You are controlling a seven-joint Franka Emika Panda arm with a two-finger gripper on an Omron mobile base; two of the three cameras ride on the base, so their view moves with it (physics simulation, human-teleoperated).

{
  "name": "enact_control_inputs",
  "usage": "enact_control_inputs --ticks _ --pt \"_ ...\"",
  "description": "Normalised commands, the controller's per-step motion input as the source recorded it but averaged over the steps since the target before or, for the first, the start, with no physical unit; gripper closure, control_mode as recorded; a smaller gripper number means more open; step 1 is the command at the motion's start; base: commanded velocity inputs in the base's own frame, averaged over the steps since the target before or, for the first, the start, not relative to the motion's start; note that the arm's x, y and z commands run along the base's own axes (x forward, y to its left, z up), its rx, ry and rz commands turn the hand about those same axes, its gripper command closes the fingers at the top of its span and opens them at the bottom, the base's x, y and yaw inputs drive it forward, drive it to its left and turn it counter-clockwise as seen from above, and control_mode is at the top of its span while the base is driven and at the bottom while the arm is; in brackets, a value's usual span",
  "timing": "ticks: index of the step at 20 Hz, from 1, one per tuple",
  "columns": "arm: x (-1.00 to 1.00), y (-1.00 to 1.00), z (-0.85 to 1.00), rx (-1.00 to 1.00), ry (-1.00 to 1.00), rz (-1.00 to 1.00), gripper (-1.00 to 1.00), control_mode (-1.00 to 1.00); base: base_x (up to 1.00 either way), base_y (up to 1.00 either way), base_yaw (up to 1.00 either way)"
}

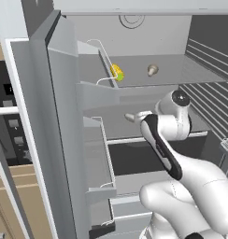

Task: Gather the corn and mushroom from the fridge and place them on a tray on the dining counter. Then gather the chicken drumstick and fish from the fridge and place them on the other tray.

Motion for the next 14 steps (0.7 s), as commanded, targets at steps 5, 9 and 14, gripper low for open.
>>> enact_control_inputs --ticks 5,9,14 --pt "0.24 0.0 -0.27 0.0 0.03 0.04 -1.0 -1.0 0.0 0.0 0.0" --pt "0.27 0.0 -0.27 0.0 0.0 0.1 -1.0 -1.0 0.0 0.0 0.0" --pt "0.22 0.02 -0.13 0.0 0.0 0.1 -1.0 -1.0 0.0 0.0 0.0"
